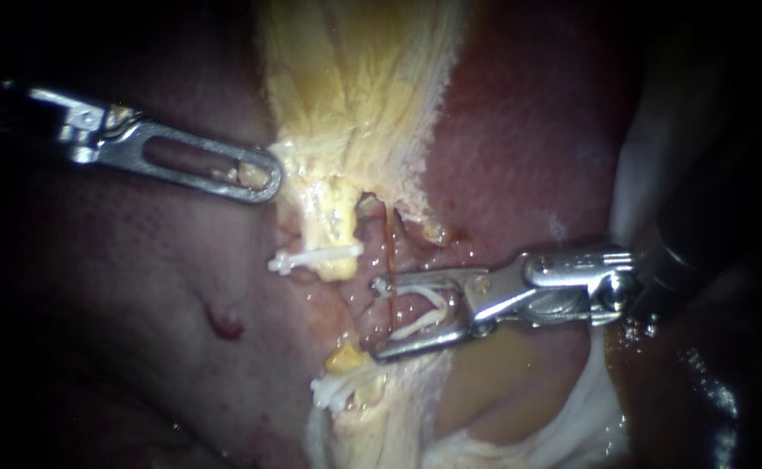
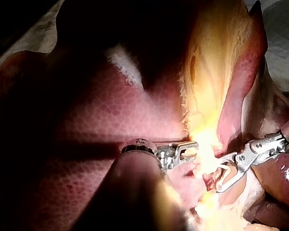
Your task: Clipping first clip right tube
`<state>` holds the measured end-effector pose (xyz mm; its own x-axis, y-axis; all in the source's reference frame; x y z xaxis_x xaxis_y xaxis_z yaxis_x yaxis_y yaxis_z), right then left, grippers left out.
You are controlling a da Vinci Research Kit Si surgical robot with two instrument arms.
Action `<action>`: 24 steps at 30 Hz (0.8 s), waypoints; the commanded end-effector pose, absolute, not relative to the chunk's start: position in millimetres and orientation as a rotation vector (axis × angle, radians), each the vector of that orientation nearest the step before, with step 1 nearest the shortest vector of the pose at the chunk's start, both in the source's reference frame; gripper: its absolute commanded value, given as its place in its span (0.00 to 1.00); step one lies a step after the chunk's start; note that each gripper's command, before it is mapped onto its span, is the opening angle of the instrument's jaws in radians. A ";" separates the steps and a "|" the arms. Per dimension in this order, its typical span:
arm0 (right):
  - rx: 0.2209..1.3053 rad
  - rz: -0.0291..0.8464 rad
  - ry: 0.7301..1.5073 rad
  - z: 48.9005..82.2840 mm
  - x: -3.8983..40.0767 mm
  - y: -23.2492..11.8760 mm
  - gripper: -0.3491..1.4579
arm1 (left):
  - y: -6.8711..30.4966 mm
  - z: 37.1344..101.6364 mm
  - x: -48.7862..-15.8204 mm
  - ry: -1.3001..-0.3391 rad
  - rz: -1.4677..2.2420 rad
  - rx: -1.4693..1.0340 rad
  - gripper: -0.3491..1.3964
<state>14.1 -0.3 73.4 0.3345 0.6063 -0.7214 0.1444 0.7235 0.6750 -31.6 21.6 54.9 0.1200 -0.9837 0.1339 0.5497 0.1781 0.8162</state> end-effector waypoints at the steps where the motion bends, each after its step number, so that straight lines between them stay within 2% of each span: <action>1: 0.753 0.347 1.222 73.5 14.3 -0.4 0.47 | 21.6 54.9 -31.6 -0.790 -1.261 0.692 0.00; 7: 0.808 0.371 1.261 73.3 14.9 -0.5 0.47 | 21.6 55.0 -31.5 -0.790 -1.261 0.692 0.00; 16: 0.828 0.388 1.261 73.0 14.9 -0.7 0.47 | 21.6 55.0 -31.5 -0.790 -1.260 0.692 0.00; 24: 0.862 0.411 1.289 71.4 15.1 -1.5 0.47 | 21.6 55.2 -31.5 -0.790 -1.260 0.692 0.00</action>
